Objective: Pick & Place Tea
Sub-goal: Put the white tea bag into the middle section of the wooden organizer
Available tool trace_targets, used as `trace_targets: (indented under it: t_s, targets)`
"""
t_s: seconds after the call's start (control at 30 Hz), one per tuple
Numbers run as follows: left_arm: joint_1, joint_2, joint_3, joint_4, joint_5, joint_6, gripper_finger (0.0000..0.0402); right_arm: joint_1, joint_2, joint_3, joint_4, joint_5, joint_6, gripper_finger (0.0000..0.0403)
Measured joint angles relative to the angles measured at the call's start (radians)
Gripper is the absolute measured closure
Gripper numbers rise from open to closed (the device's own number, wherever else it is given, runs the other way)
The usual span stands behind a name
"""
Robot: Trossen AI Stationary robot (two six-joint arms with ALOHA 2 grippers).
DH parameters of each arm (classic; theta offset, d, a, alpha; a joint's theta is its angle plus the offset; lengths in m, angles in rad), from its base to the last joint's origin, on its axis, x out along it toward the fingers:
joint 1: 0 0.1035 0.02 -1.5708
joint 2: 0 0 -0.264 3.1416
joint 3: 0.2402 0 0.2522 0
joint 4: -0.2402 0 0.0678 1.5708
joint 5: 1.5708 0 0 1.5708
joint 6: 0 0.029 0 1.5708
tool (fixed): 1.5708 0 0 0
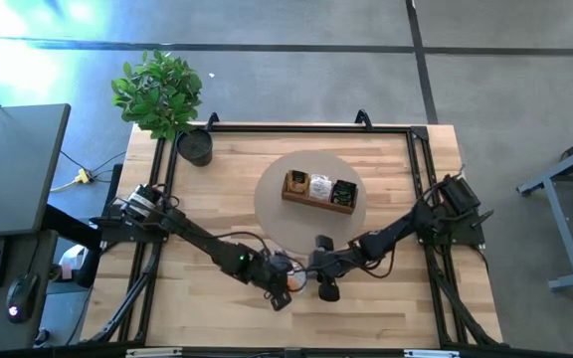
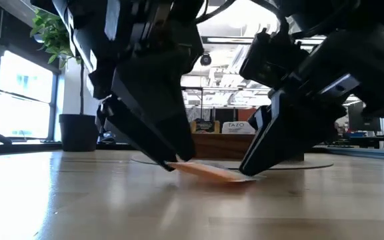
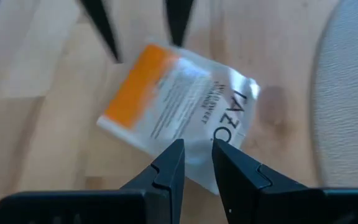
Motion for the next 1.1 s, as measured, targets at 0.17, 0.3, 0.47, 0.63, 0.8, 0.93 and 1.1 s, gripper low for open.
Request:
trace_targets:
  t_s: [0.17,0.3,0.47,0.63,0.8,0.93,1.1]
  targets:
    - [0.000,0.000,0.000,0.048,0.017,0.023,0.0222,-0.007,-0.028,-0.003,-0.021,0.006,-0.079,0.0320]
    - [0.000,0.000,0.000,0.055,-0.006,0.031,0.0222,-0.006,-0.065,-0.004,-0.030,0.005,-0.080,0.0320]
    - [0.001,0.000,0.000,0.047,-0.015,0.038,0.0222,0.006,-0.081,-0.004,-0.042,-0.009,-0.080,0.0320]
    - [0.010,0.000,0.000,0.041,-0.031,0.041,0.0222,0.017,-0.122,-0.004,-0.066,-0.023,-0.026,0.0320]
    - [0.023,0.000,0.000,0.079,0.053,0.163,0.0222,0.011,-0.156,-0.003,-0.179,-0.019,0.032,0.0320]
    - [0.029,0.000,0.001,0.140,0.135,0.188,0.0222,-0.003,-0.156,-0.003,-0.244,-0.012,0.034,0.0320]
    - [0.049,0.000,0.001,0.148,0.106,0.241,0.0222,-0.034,-0.156,-0.003,-0.237,-0.003,0.016,0.0320]
